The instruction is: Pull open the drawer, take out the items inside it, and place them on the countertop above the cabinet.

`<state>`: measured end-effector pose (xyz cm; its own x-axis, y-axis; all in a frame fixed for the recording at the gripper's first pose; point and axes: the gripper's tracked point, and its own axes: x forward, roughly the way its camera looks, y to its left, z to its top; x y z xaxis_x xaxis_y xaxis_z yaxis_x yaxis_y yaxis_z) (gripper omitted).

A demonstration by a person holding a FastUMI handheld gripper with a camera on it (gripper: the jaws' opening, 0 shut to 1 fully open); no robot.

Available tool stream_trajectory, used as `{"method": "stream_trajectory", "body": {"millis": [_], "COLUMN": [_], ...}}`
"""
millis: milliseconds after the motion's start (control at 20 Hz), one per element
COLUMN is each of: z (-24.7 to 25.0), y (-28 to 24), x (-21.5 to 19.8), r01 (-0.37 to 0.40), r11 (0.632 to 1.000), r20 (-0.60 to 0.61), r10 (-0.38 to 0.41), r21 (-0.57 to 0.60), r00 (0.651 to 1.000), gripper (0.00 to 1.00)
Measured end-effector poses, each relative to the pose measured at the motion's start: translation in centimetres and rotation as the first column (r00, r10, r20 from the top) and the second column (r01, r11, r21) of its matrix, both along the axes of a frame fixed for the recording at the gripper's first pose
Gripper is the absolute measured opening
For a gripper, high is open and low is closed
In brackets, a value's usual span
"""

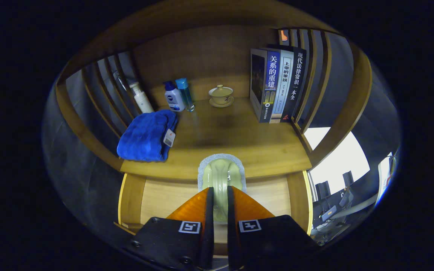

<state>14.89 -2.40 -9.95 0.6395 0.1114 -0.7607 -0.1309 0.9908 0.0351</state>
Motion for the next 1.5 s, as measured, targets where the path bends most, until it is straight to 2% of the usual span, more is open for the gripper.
{"method": "stream_trajectory", "body": {"millis": [200, 400, 600, 950, 1000, 1150, 1500], "z": [0.6, 0.8, -0.3, -1.3, -1.2, -0.6, 1.2], "y": [0.9, 1.9, 2.9, 2.8, 2.7, 2.7, 3.0], "x": [3.7, 7.5, 10.9, 13.1, 13.4, 12.9, 9.2], "r01": [0.020, 0.014, 0.015, 0.026, 0.026, 0.019, 0.017], "r11": [1.000, 1.000, 1.000, 1.000, 1.000, 1.000, 0.999], "r20": [0.018, 0.034, 0.035, 0.102, 0.118, 0.168, 0.309], "r10": [-0.021, -0.013, -0.014, -0.025, -0.024, -0.017, -0.030], "r21": [0.020, -0.016, -0.008, -0.009, -0.014, -0.015, 0.045], "r00": [1.000, 0.999, 0.999, 0.995, 0.993, 0.986, 0.951], "gripper": [0.23, 0.23, 0.23, 0.25, 0.34, 0.41, 1.00]}}
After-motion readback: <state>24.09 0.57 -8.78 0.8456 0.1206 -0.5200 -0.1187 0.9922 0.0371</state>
